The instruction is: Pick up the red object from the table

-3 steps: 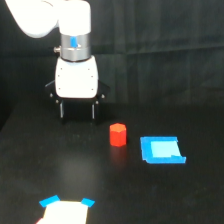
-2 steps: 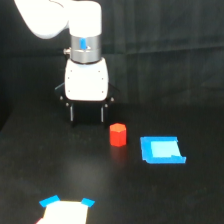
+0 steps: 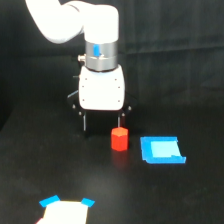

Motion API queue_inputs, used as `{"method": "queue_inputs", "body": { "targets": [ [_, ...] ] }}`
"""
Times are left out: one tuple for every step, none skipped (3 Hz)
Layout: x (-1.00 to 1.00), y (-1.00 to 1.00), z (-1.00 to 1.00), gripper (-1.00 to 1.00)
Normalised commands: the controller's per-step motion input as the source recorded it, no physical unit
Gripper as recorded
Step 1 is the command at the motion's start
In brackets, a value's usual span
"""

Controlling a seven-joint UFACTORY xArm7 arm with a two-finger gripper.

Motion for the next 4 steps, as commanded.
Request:
{"method": "queue_inputs", "body": {
  "targets": [
    [0.43, -0.95, -0.11, 0.38],
    [0.61, -0.40, -0.24, 0.98],
    [-1.00, -1.00, -0.95, 0.98],
    [0.22, -0.49, -0.48, 1.00]
  ]
}}
